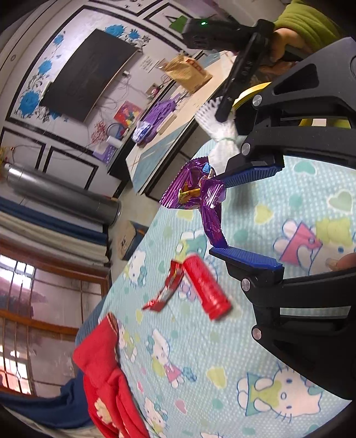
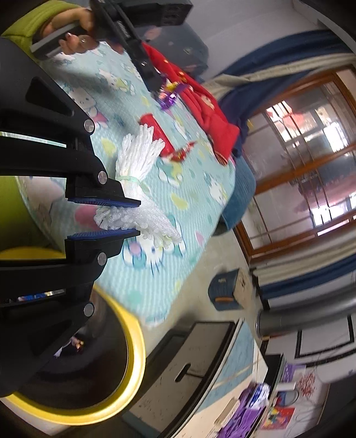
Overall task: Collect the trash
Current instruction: 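Carry the purple wrapper and white mesh in both tools over the yellow bin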
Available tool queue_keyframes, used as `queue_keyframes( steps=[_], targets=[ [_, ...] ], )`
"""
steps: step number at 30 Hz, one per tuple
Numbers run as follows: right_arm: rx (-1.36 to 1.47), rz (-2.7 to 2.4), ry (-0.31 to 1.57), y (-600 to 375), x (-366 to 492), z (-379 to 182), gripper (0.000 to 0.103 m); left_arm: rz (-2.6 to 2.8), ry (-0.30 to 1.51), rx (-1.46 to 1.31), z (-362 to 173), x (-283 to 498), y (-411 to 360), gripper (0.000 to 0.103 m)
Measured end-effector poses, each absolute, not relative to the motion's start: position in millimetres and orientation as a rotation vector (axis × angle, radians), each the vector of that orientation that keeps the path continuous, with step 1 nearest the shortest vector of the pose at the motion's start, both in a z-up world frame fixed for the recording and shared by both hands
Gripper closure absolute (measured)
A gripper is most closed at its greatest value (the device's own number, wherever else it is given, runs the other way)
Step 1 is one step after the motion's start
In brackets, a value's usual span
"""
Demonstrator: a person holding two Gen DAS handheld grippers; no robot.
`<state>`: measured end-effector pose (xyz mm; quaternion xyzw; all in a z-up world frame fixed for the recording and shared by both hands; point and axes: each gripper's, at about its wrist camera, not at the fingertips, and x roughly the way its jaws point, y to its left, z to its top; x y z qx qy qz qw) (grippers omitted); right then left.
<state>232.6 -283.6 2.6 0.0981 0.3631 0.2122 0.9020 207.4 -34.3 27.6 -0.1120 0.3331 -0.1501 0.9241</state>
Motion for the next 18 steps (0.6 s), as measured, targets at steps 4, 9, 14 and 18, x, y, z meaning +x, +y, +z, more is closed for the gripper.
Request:
queue_keyframes(
  steps=[4,9,14,18],
  targets=[
    [0.219,0.396,0.740,-301.2,232.4,3.6,0.088,-0.342,0.687,-0.204,28.1,205.4,-50.4,0.067],
    [0.229,0.361,0.732,-317.3,229.5,4.0,0.088,-0.379,0.690,-0.173,27.6,203.4,-67.8,0.067],
    [0.241,0.329,0.723,-331.2,228.9,4.5,0.088,-0.407,0.695,-0.151,25.0,202.3,-78.3,0.067],
    [0.244,0.302,0.711,-342.3,226.5,6.5,0.088,-0.432,0.701,-0.131,22.1,201.3,-90.5,0.067]
  ],
)
